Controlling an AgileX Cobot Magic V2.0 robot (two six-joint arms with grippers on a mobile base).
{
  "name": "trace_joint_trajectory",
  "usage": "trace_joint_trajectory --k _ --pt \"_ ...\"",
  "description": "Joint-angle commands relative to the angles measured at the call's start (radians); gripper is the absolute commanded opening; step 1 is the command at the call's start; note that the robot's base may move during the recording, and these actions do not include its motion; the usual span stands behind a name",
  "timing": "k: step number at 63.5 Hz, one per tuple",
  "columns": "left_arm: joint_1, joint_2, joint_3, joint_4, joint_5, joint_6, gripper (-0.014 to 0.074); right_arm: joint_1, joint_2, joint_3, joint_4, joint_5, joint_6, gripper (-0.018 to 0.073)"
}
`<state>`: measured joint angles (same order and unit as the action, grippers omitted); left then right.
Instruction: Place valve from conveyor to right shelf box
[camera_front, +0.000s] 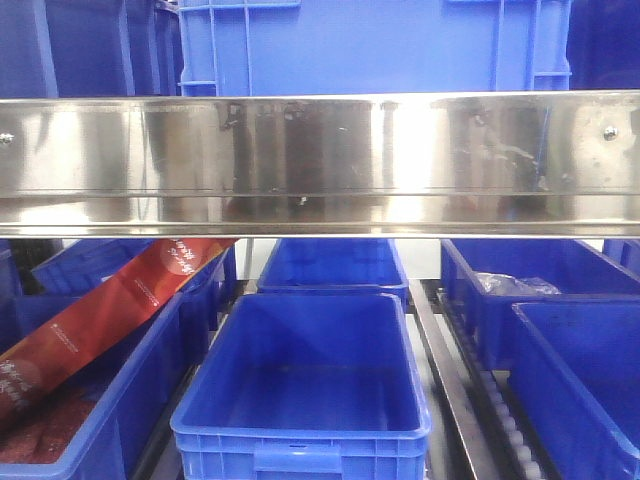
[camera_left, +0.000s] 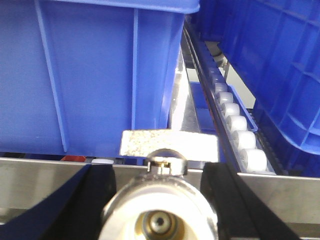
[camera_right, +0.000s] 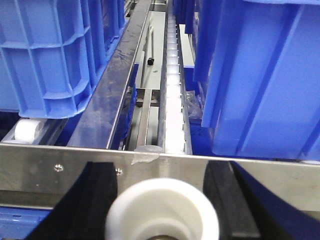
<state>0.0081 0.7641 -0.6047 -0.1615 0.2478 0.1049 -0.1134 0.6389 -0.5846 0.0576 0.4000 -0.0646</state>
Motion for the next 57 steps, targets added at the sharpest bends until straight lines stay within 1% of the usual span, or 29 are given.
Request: trace_joint_trajectory --k 1,8,14,17,19,23,25,27,31,37,40,43,48,53,57 --pt "0.000 -0.011 -0.007 -0.001 -0.063 0.001 -0.0111 -0.002 -0.011 -0.008 -0.005 -0.074 -0.006 -0.0162" --pt "0.000 -0.011 -0.007 -0.001 -0.041 0.001 -0.0111 -0.002 -0.011 -0.008 -0.003 -0.080 -0.006 -0.0162" --pt "-0.005 -0.011 -0.011 0.003 -0.043 0.001 -0.0111 -0.002 -0.011 -0.010 -0.001 -0.112 -0.006 -0.0162" --pt "-0.014 -0.011 -0.029 0.023 -0.043 0.004 -0.0111 -0.002 -0.011 -0.023 -0.001 -0.111 -0.006 -0.0162" --pt "-0.027 -0.009 -0.043 0.042 -0.041 0.021 -0.0111 -0.002 -0.011 -0.034 -0.001 -0.111 -0.006 -0.0162" --pt "-0.069 0.001 -0.083 0.095 -0.025 0.054 -0.0111 -0.002 -0.011 -0.063 -0.001 -0.111 -0.006 -0.0162" --pt "-0.093 0.011 -0.110 0.125 -0.015 0.056 -0.0111 -0.002 -0.009 -0.078 -0.001 -0.114 -0.006 -0.0162" --pt "-0.120 0.021 -0.134 0.138 -0.003 0.056 -0.0111 -0.002 -0.001 -0.094 -0.001 -0.116 -0.006 -0.0162" --pt "-0.181 0.056 -0.193 0.147 0.025 0.056 -0.0111 -0.002 0.020 -0.138 -0.001 -0.116 -0.006 -0.0162" --pt "-0.275 0.124 -0.278 0.148 0.035 0.056 -0.0111 0.000 0.059 -0.217 -0.001 -0.116 -0.006 -0.0162" --pt "-0.314 0.168 -0.327 0.149 0.035 0.056 -0.0111 0.014 0.092 -0.260 -0.001 -0.116 -0.006 -0.0162" --pt "-0.340 0.214 -0.377 0.149 0.035 0.056 -0.0111 0.032 0.125 -0.306 -0.001 -0.116 -0.006 -0.0162" --pt "-0.376 0.295 -0.465 0.140 0.035 0.034 -0.0111 0.080 0.188 -0.383 -0.001 -0.116 -0.006 -0.0162" --pt "-0.391 0.367 -0.550 0.138 0.035 -0.030 -0.0111 0.138 0.258 -0.461 -0.001 -0.116 -0.006 -0.0162" --pt "-0.393 0.423 -0.624 0.125 0.039 -0.065 -0.0111 0.185 0.320 -0.525 -0.001 -0.120 -0.006 -0.0162"
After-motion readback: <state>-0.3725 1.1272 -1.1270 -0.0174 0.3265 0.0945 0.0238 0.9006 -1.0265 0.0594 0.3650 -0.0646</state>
